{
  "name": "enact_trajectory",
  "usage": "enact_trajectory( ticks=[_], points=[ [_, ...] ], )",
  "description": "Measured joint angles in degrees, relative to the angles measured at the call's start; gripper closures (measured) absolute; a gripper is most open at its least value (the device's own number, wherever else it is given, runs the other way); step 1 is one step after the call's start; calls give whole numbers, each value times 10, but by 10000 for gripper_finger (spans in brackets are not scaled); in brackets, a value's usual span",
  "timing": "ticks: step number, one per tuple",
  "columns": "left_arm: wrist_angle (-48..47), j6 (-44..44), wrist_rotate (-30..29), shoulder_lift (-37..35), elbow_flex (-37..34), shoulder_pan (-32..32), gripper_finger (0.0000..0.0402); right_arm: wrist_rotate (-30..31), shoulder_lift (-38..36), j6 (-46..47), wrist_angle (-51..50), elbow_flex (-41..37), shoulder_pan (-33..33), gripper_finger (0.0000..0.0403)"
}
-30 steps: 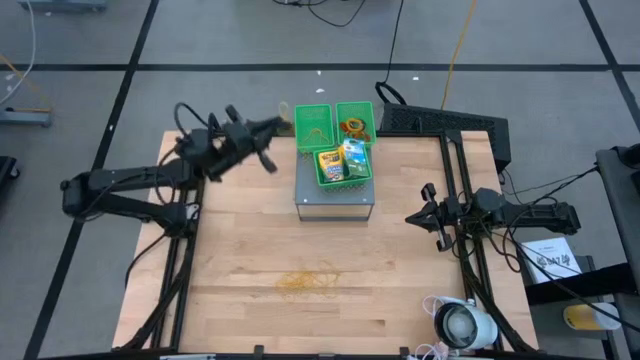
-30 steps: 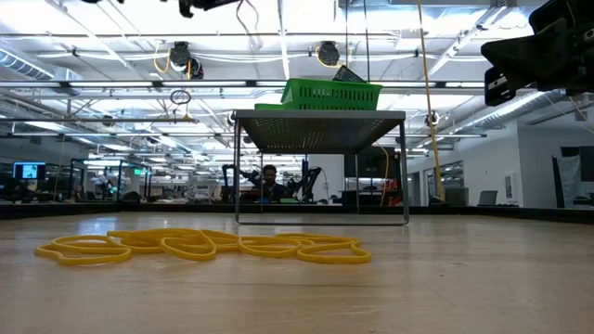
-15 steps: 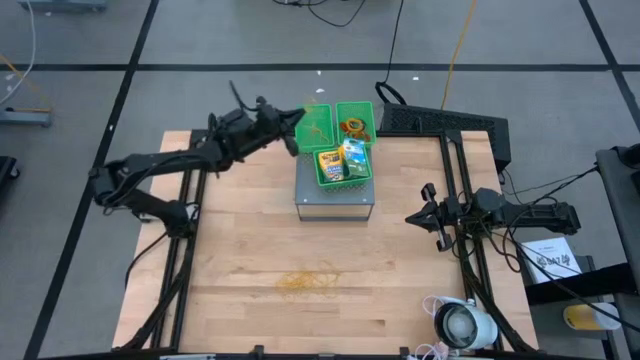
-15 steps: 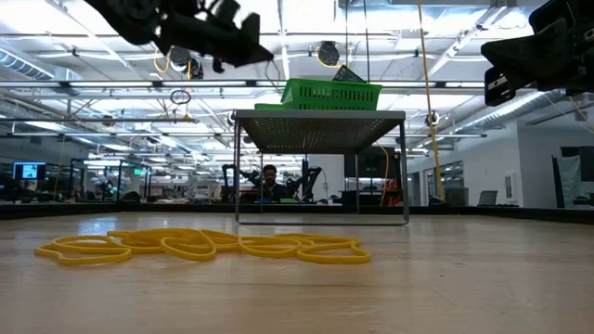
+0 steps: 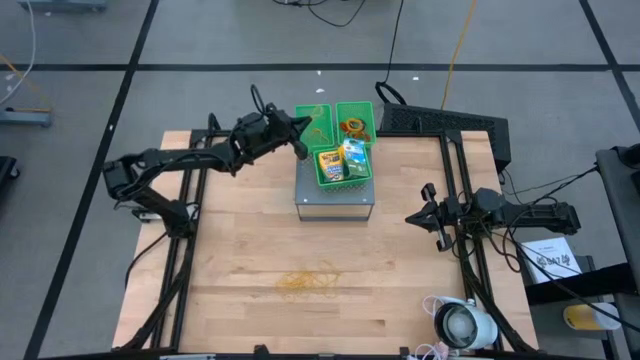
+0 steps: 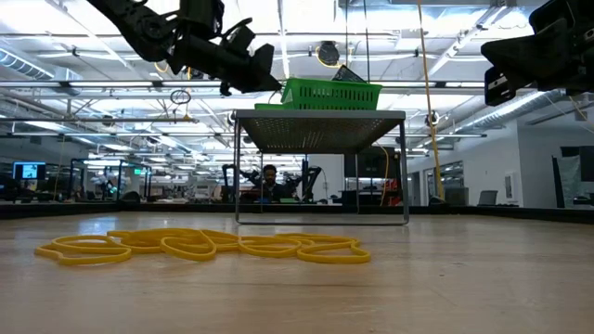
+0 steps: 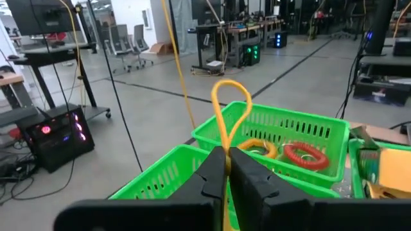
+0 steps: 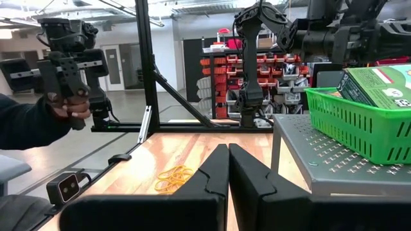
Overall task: Pick & Place Office Desk Supplies
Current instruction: Put the yellow rubber band into the left green bin on the shelf
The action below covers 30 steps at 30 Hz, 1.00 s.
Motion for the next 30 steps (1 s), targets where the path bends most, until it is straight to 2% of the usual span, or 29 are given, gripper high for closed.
enact_trajectory(
  ticks=[4, 7, 10, 19, 24, 30],
  points=[
    [2, 15, 0, -1, 0, -1, 393, 0, 0, 0, 0, 0, 0, 403],
    [4, 6, -7, -1, 0, -1, 383, 0, 0, 0, 0, 0, 0, 403],
    [4, -19, -31, -1, 0, -1, 355, 0, 0, 0, 0, 0, 0, 403],
    [3, -51, -51, -1, 0, -1, 242, 0, 0, 0, 0, 0, 0, 403],
    [6, -29, 23, -6, 0, -7, 200, 0, 0, 0, 0, 0, 0, 403],
    [-24, -14, 98, -70, 0, -42, 186, 0, 0, 0, 0, 0, 0, 403]
  ],
)
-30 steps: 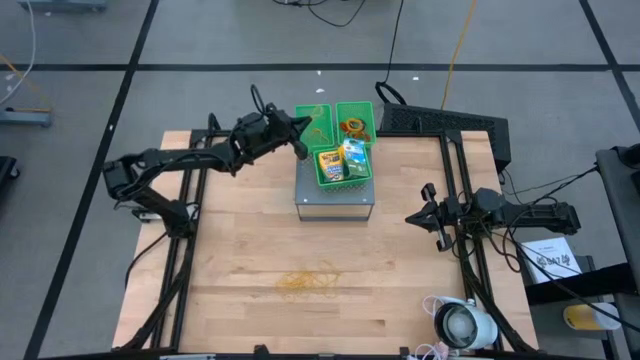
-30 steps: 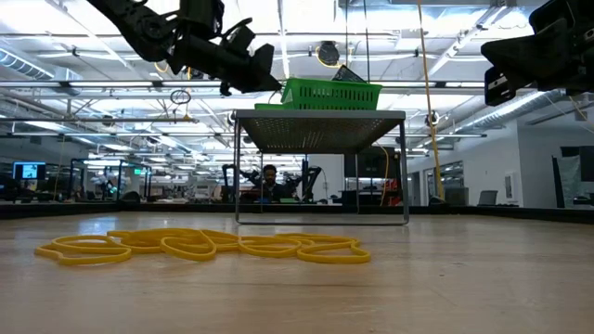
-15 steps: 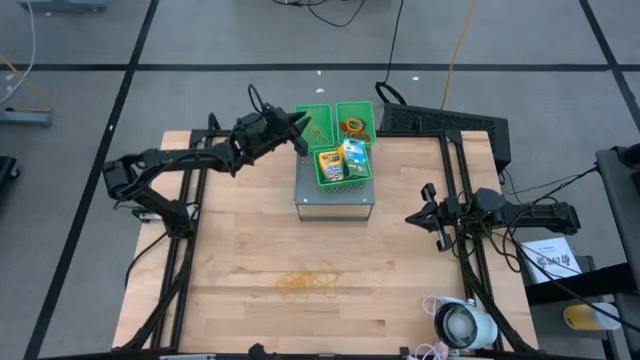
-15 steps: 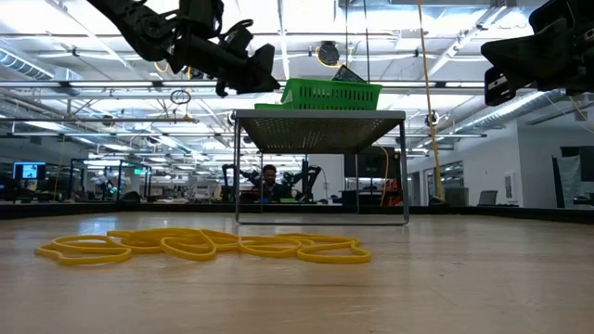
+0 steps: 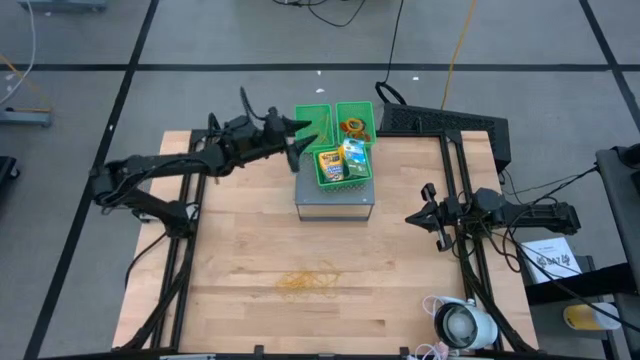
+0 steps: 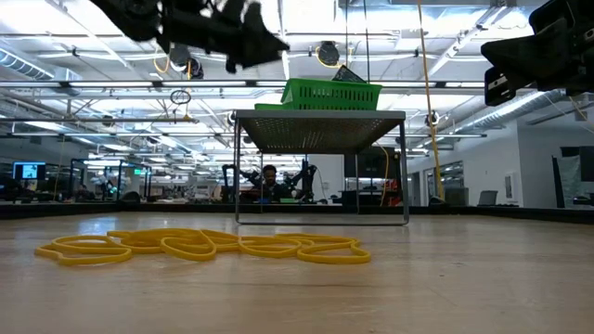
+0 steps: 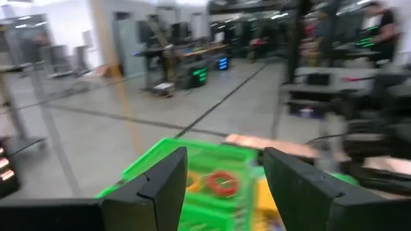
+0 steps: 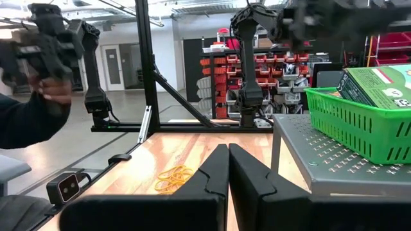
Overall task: Pick & Place Office Desk Supplies
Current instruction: Put the yellow rubber band into the left green bin on the shelf
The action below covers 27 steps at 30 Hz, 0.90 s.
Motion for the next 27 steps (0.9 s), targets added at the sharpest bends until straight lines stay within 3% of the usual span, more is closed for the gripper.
enact_trajectory(
  ticks=[9, 14, 21, 27],
  points=[
    [-202, -38, 72, -119, 0, -66, 185, 0, 0, 0, 0, 0, 0, 403],
    [-225, -78, 149, -165, 0, -81, 185, 0, 0, 0, 0, 0, 0, 403],
    [-236, -64, 157, -202, 0, -117, 185, 0, 0, 0, 0, 0, 0, 403],
    [-358, -35, 176, -206, 0, -190, 185, 0, 0, 0, 0, 0, 0, 403]
  ],
)
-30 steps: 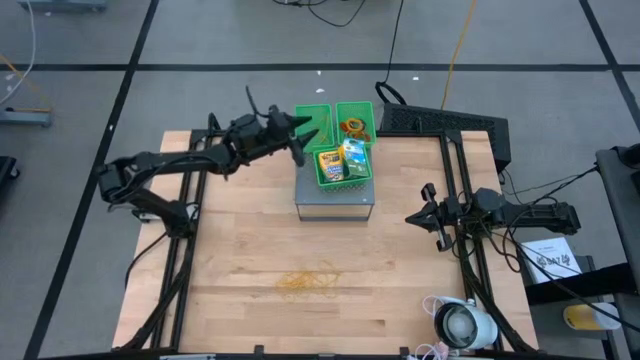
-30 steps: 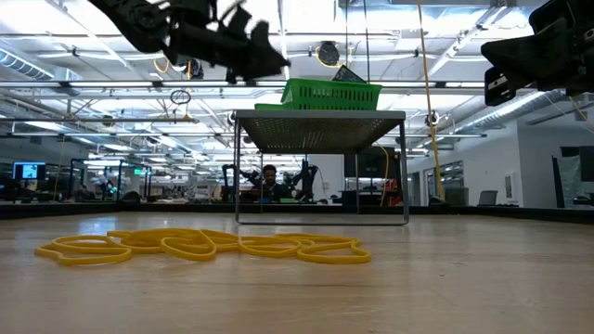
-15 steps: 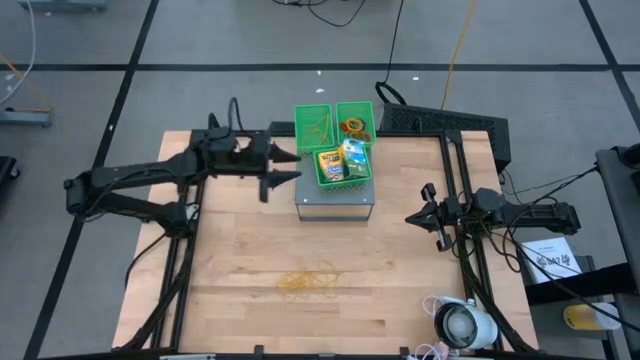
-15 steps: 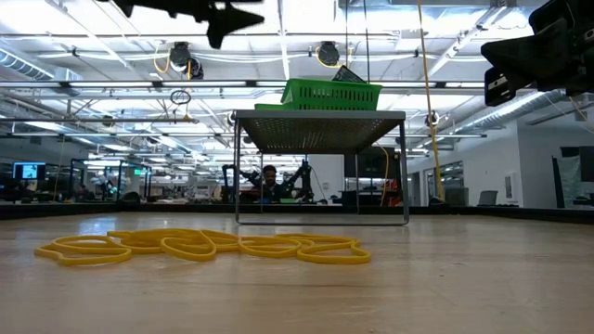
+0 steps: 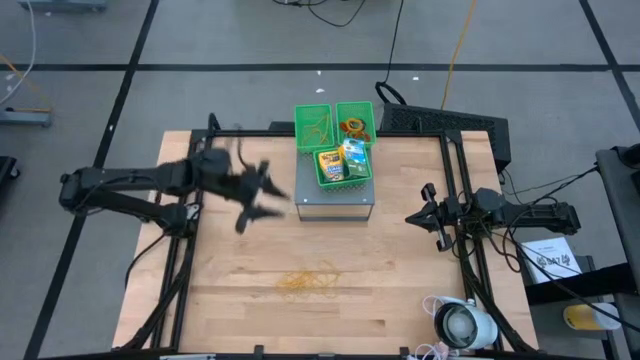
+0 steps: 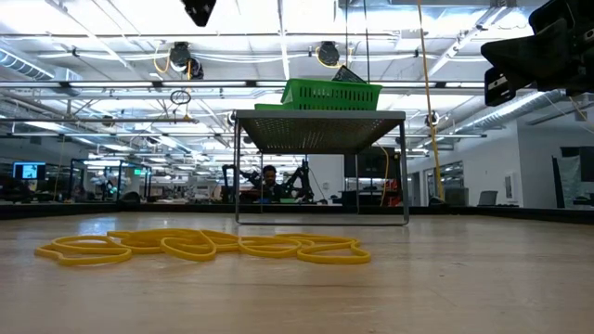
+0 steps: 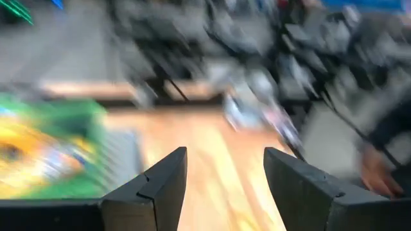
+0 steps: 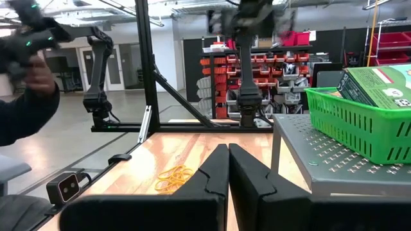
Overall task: Pick & Place Office Desk Supplies
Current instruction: Put the yellow rubber band into the left green bin on the shelf
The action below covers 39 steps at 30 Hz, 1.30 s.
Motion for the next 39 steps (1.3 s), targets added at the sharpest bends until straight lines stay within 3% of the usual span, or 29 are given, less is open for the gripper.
enact_trajectory(
  ticks=[4, 9, 14, 18, 25, 39],
  points=[
    [-74, 11, 2, 36, -7, -89, 185, 0, 0, 0, 0, 0, 0, 403],
    [-76, -46, -1, 102, -40, -175, 185, 0, 0, 0, 0, 0, 0, 403],
    [-78, -118, -87, 184, -62, -225, 185, 0, 0, 0, 0, 0, 0, 403],
    [-78, -167, -152, 258, -67, -245, 185, 0, 0, 0, 0, 0, 0, 403],
    [-72, -187, -154, 347, -67, -250, 186, 0, 0, 0, 0, 0, 0, 403],
    [-22, -188, -182, 380, -66, -262, 186, 0, 0, 0, 0, 0, 0, 403]
  ],
)
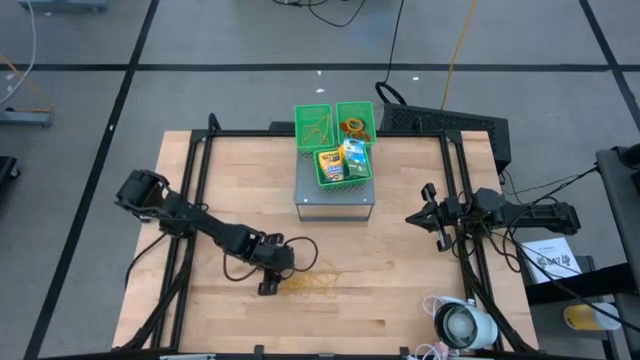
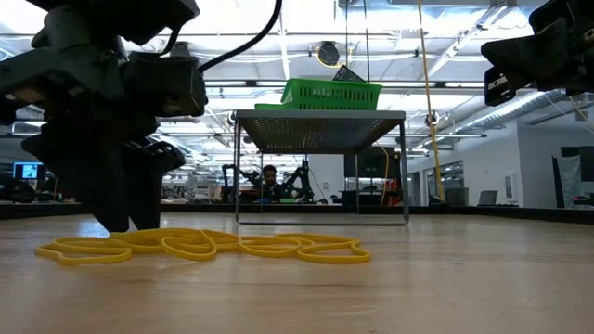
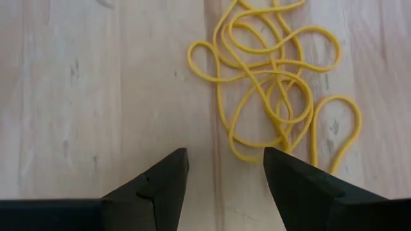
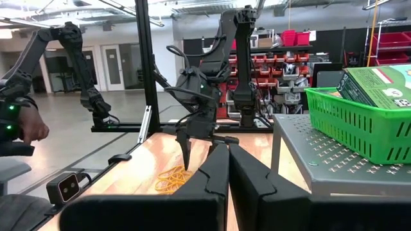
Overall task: Pick & Place Office Desk Supplies
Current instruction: Put the yellow rubber band into the left green bin on the shelf
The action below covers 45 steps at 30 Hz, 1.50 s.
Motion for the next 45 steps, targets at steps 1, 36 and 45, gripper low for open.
enact_trajectory(
  ticks=[1, 36, 45],
  points=[
    [2, 8, -7, 0, 0, -3, 186, 0, 0, 0, 0, 0, 0, 403],
    [-21, 28, -177, 46, 1, 5, 375, 0, 0, 0, 0, 0, 0, 403],
    [-24, 45, -153, 30, 0, 13, 390, 0, 0, 0, 0, 0, 0, 403]
  ],
)
